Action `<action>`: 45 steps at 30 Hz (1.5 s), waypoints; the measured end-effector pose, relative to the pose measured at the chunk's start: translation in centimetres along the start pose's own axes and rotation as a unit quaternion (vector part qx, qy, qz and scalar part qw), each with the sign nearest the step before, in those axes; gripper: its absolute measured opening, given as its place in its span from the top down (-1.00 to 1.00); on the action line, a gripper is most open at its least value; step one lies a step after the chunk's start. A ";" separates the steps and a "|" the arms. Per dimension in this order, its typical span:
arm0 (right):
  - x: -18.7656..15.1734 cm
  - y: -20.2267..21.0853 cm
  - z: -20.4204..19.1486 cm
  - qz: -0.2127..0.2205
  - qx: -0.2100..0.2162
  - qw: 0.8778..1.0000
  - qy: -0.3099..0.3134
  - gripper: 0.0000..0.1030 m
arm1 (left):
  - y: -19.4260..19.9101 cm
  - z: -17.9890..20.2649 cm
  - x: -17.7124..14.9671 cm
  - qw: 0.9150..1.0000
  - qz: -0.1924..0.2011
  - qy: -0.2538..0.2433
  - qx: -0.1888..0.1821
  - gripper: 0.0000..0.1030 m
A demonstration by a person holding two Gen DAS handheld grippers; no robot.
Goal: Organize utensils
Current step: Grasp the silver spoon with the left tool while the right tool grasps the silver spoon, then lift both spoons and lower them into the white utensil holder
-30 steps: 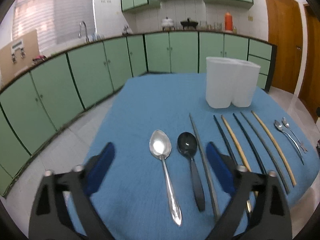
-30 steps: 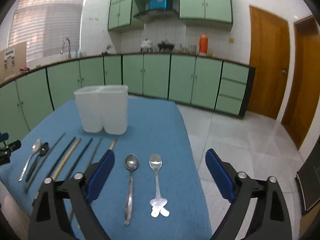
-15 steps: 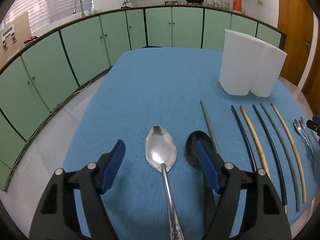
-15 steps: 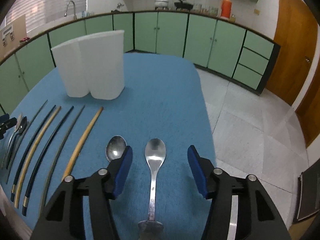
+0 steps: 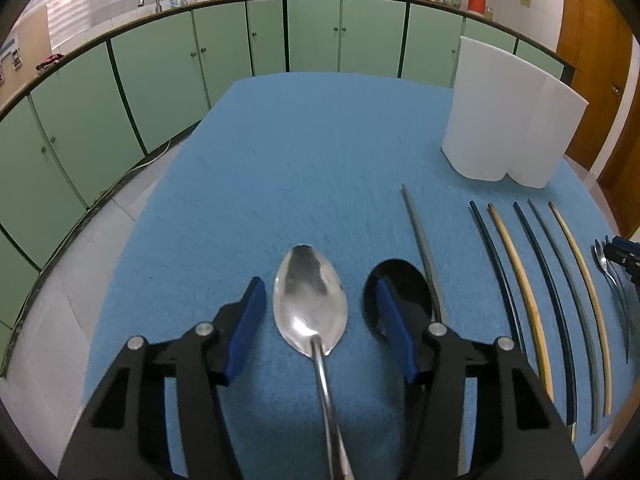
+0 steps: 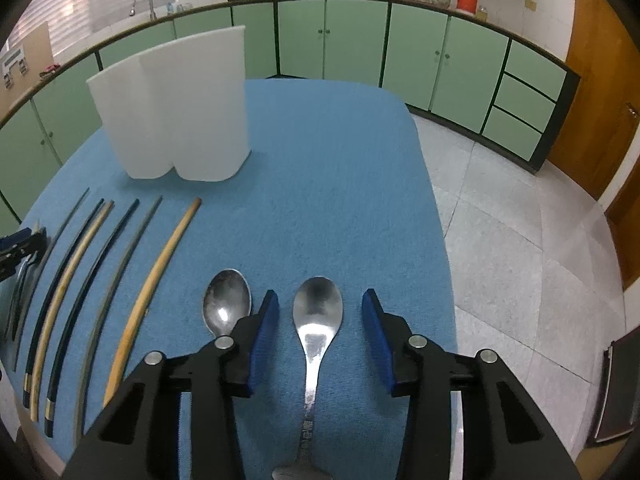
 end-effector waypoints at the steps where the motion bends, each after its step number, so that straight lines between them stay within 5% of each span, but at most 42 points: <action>1: 0.0 -0.2 0.0 -0.001 0.001 1.000 -0.001 0.18 | -0.1 0.0 0.0 1.000 0.000 0.000 -0.001 -0.07; 11: 0.4 -0.2 -0.6 -0.005 0.012 1.000 0.005 0.48 | -0.1 -0.4 0.0 0.999 0.003 0.008 -0.031 0.31; 26: 0.3 2.2 -1.7 0.044 0.020 0.999 0.005 0.49 | 1.9 -0.4 0.1 0.998 0.035 0.022 -0.054 0.31; 45: 4.4 9.0 -2.3 0.166 0.035 0.985 0.010 0.49 | 9.7 1.2 3.9 0.976 0.205 0.029 -0.073 0.32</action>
Point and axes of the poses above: each gripper's, at about its wrist camera, not at the fingertips, and y roughly against the way its jaws point, z to its right, x to its top, the point moved 2 cm from there along -y, roughly the way its jaws point, and after that the axes turned 2 degrees about y, right-handed, at the moved point
